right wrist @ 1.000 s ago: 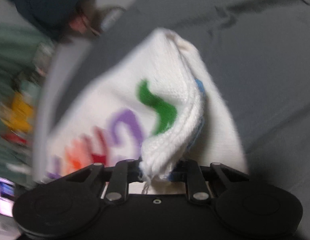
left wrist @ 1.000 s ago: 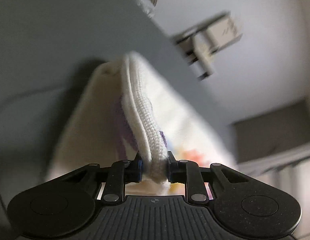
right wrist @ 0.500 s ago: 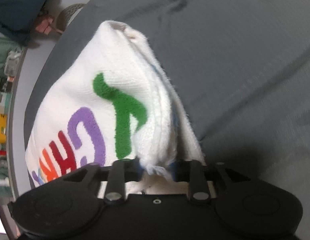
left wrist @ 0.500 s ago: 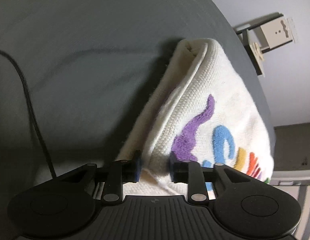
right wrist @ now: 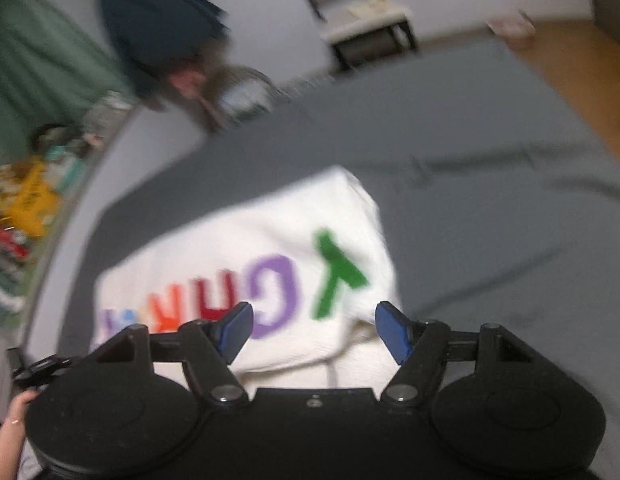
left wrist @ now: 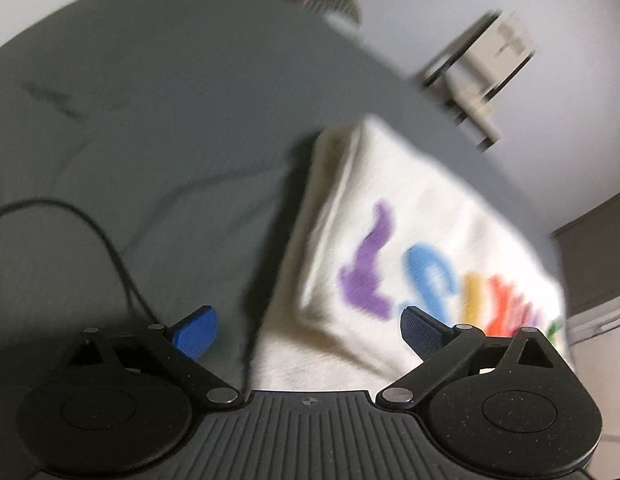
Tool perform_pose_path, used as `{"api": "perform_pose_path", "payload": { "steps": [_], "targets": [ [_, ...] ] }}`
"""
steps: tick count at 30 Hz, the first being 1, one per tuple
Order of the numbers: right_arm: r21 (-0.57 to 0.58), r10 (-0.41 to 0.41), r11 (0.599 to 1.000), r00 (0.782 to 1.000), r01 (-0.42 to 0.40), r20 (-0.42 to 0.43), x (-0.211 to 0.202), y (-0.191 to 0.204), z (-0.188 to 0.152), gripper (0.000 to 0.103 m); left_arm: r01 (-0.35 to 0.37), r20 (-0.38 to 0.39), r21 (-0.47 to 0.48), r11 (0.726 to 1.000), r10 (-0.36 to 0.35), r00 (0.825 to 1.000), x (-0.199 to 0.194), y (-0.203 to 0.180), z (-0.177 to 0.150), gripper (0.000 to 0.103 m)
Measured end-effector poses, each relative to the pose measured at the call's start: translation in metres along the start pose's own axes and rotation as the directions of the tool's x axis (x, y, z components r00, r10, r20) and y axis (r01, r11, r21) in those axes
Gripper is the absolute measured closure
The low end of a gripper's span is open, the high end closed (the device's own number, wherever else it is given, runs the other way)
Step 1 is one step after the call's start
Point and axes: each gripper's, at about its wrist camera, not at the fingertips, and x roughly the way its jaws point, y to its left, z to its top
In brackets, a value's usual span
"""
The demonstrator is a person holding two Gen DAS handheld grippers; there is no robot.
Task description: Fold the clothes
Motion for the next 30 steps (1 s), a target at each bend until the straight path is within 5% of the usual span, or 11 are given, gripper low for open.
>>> {"api": "perform_pose_path", "payload": {
  "steps": [7, 12, 15, 20, 24, 30],
  "targets": [
    [-0.077, 0.225, 0.973, 0.971, -0.218, 0.084, -0.114, 0.065, 0.059, 0.035, 0.037, 0.065, 0.064, 0.997, -0.041, 0.997, -0.02, -0.013, 0.024, 0.005],
    [-0.155, 0.109, 0.984, 0.985, -0.088, 0.132, -0.152, 0.083, 0.103, 0.004, 0.047, 0.049, 0.131, 0.99, -0.054, 0.997, -0.032, -0.013, 0.026, 0.005],
    [-0.209, 0.008, 0.978, 0.998, 0.006, 0.065, -0.093, 0.072, 0.104, 0.004, -0.017, 0.043, 0.12, 0.993, 0.012, 0.999, -0.01, -0.02, 0.041, 0.005],
    [-0.246, -0.104, 0.965, 0.993, 0.086, -0.06, 0.072, 0.009, 0.085, 0.004, -0.048, -0.046, 0.141, 0.989, 0.055, 0.997, 0.033, -0.02, 0.07, 0.005],
    [-0.151, -0.069, 0.987, 0.99, 0.05, -0.123, 0.168, -0.032, 0.077, 0.008, 0.004, -0.022, 0.122, 0.993, -0.001, 1.0, 0.05, -0.018, 0.087, 0.004],
    [-0.104, -0.056, 0.994, 0.987, 0.04, -0.15, 0.235, -0.073, 0.079, 0.008, 0.008, -0.065, 0.113, 0.994, 0.0, 0.998, 0.085, -0.01, 0.103, 0.004]
  ]
}}
